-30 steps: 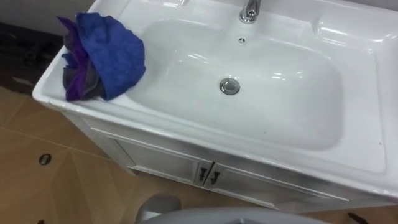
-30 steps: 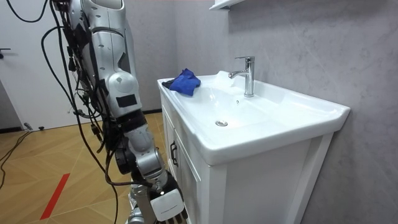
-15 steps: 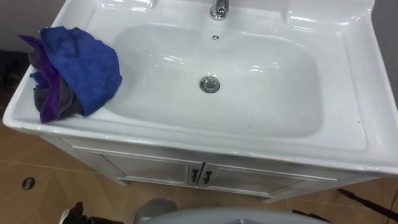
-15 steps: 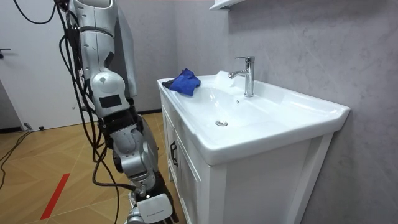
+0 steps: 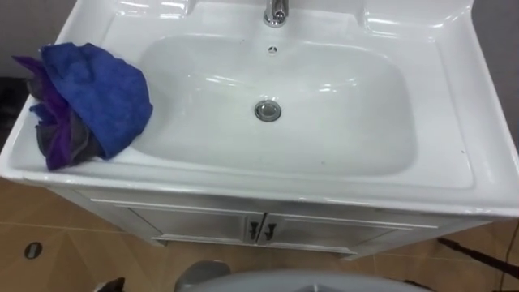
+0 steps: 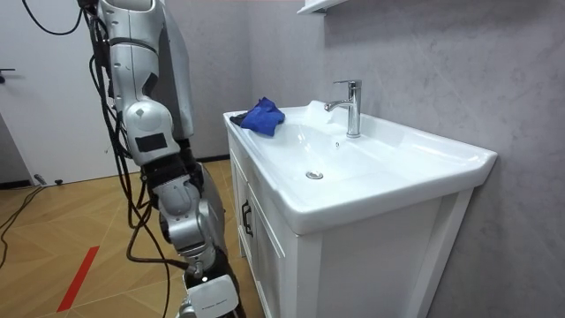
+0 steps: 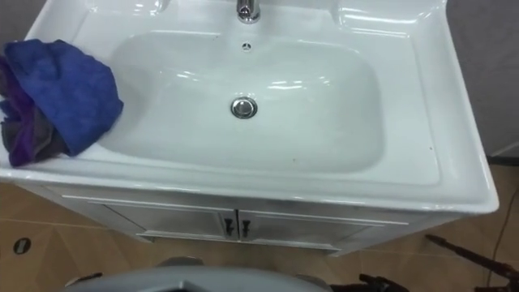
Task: Wipe basin
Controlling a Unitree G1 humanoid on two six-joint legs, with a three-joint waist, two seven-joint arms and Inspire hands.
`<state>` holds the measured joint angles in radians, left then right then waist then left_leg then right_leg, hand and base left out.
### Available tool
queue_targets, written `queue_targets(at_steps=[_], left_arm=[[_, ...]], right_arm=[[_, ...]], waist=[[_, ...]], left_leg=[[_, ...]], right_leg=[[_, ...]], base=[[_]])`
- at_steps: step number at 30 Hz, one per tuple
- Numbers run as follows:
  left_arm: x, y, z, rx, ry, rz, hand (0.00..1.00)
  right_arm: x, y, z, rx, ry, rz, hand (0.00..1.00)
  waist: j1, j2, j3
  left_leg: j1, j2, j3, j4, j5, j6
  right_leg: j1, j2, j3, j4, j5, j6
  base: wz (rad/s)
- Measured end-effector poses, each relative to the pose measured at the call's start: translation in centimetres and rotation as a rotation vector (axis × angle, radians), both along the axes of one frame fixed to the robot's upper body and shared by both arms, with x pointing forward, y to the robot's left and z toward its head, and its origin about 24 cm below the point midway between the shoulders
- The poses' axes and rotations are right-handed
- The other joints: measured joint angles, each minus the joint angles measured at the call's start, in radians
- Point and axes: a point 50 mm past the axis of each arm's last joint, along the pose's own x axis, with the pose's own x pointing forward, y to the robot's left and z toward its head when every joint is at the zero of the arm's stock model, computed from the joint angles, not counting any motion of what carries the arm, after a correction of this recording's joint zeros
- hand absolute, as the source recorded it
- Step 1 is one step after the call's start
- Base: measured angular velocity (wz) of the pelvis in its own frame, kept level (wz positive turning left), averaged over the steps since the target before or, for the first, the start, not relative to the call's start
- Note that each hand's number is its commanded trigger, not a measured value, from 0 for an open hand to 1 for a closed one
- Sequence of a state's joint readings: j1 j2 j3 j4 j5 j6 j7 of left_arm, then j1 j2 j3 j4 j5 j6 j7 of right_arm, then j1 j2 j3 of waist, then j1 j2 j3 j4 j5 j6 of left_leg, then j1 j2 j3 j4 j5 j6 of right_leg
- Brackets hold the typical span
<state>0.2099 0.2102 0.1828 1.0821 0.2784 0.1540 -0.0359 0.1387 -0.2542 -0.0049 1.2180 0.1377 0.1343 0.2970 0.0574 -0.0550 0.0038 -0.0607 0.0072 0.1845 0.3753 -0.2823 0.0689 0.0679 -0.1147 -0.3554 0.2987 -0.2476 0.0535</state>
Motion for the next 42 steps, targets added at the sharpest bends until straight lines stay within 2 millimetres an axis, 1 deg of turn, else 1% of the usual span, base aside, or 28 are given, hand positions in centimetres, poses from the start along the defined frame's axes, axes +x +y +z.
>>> queue_targets(at_steps=[3, 8, 15, 16, 21, 27, 30, 35, 42], left_arm=[[-0.4, -0.1, -0.1, -0.017, 0.023, 0.008, 0.00], [-0.5, -0.2, -0.1, -0.024, 0.030, 0.007, 0.00], [0.0, -0.2, -0.1, -0.029, 0.039, -0.041, 0.00], [0.3, -0.2, -0.1, -0.030, 0.033, -0.043, 0.00], [0.2, -0.4, -0.2, -0.040, 0.045, -0.048, 0.00], [-0.5, -0.8, -0.4, -0.068, 0.083, -0.064, 0.00], [-0.7, -0.9, -0.5, -0.073, 0.096, -0.073, 0.00], [-0.7, -1.0, -0.5, -0.094, 0.101, -0.081, 0.00], [-0.5, -1.1, -0.5, -0.099, 0.100, -0.091, 0.00]], right_arm=[[0.2, -0.1, 0.1, -0.010, 0.007, 0.036, 0.00], [-0.2, -0.2, 0.0, -0.025, 0.052, 0.107, 0.00], [-1.0, 0.1, -0.1, -0.037, 0.131, 0.177, 0.00], [-1.2, 0.1, -0.1, -0.040, 0.141, 0.188, 0.00], [-1.3, 0.1, -0.1, -0.053, 0.166, 0.239, 0.00], [-1.6, 0.1, -0.2, -0.054, 0.194, 0.247, 0.00], [-1.4, 0.1, -0.1, -0.059, 0.191, 0.260, 0.00], [-1.3, 0.1, -0.2, -0.061, 0.192, 0.269, 0.00], [-1.3, 0.1, -0.2, -0.072, 0.192, 0.269, 0.00]], waist=[[0.001, -0.001, 0.0000], [0.001, -0.004, -0.0008], [-0.003, 0.000, -0.0005], [-0.005, 0.001, -0.0001], [-0.008, 0.002, 0.0005], [-0.011, 0.002, 0.0013], [-0.021, 0.002, 0.0013], [-0.024, 0.003, 0.0012], [-0.029, 0.006, 0.0000]], left_leg=[[0.003, -0.002, 0.002, 0.001, -0.004, 0.003], [0.003, -0.005, 0.006, 0.003, -0.007, 0.008], [0.008, -0.004, 0.008, 0.003, -0.007, 0.008], [0.011, -0.004, 0.009, 0.003, -0.007, 0.008], [0.014, -0.004, 0.015, 0.002, -0.007, 0.009], [0.022, -0.002, 0.018, 0.002, -0.007, 0.009], [0.021, -0.002, 0.018, 0.002, -0.007, 0.009], [0.031, -0.001, 0.027, -0.003, -0.008, 0.009], [0.035, -0.001, 0.028, -0.005, -0.007, 0.009]], right_leg=[[-0.004, -0.003, 0.009, 0.012, 0.000, 0.000], [-0.010, -0.005, 0.023, 0.017, 0.002, 0.004], [-0.014, -0.004, 0.051, 0.029, 0.002, 0.004], [-0.013, -0.004, 0.052, 0.030, 0.002, 0.004], [-0.013, -0.004, 0.055, 0.031, 0.002, 0.004], [-0.015, -0.005, 0.057, 0.047, 0.002, 0.004], [-0.016, -0.006, 0.057, 0.046, 0.002, 0.004], [-0.014, -0.005, 0.066, 0.047, 0.002, 0.004], [-0.013, -0.005, 0.067, 0.047, 0.002, 0.004]], base=[[-0.05], [-0.01], [-0.01], [-0.04], [-0.04], [-0.01], [0.00], [-0.05], [0.00]])
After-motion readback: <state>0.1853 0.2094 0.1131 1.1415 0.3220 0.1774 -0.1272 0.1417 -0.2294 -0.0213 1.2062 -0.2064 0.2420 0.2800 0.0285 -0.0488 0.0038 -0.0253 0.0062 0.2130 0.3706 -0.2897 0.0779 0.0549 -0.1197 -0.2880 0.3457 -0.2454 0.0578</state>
